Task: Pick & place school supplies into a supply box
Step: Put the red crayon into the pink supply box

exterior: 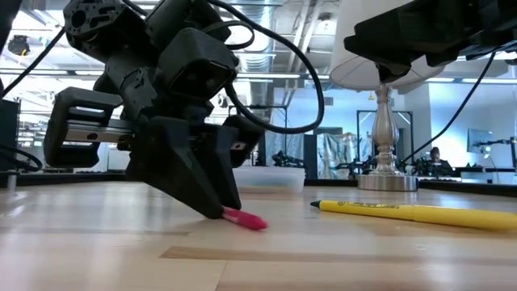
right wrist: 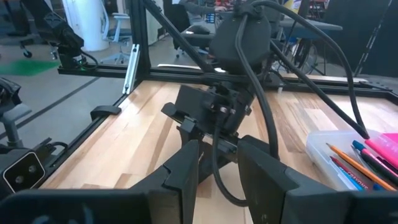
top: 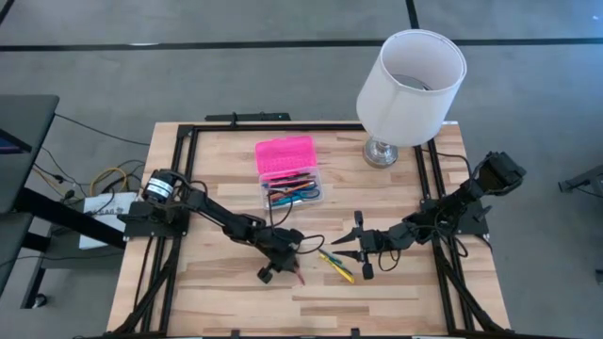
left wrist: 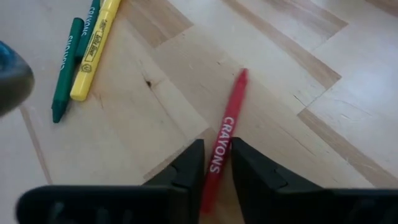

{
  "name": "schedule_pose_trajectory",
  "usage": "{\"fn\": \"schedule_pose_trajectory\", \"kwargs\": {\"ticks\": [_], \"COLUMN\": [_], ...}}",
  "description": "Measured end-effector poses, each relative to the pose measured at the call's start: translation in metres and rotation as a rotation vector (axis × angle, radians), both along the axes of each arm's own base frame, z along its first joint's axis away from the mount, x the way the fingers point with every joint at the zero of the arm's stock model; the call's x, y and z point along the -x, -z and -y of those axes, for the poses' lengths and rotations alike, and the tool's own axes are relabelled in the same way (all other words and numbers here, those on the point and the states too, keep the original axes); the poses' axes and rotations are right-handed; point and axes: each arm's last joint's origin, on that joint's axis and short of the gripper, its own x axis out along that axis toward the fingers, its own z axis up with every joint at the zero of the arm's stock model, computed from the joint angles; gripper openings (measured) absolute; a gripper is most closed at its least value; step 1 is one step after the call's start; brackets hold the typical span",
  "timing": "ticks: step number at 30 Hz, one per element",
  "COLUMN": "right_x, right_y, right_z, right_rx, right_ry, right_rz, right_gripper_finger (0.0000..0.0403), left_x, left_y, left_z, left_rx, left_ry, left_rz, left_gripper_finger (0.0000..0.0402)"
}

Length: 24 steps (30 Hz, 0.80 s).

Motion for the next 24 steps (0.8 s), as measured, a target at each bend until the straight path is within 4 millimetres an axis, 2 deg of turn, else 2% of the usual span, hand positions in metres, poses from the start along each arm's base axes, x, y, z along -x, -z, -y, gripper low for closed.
{"fn": "schedule_pose_trajectory", "kwargs": {"ticks": [8,17,24], "right_x": [0.000,0.000,0.000], "right_y": [0.000,0.001,0.001], "right_z": [0.000,0.000,0.000], "right_rx": [-0.007,-0.005,-0.005], "right_ry": [0.001,0.002,0.002], "right_rz": [-0.002,-0.006,-0.007], "right_gripper_finger": [0.0106,0.0106,0.0106], "left_x": [0.003,0.006,0.008], "left_y": [0.001,0.001,0.001], "left_z": [0.006,0.011,0.017], "left_rx": [-0.003,0.019,0.021], "left_ry": [-0.072,-0.187,-0.228], "left_rz": [-0.030,-0.092,-0.098], "left_gripper_finger": [0.0018,0.0034,0.0024]}}
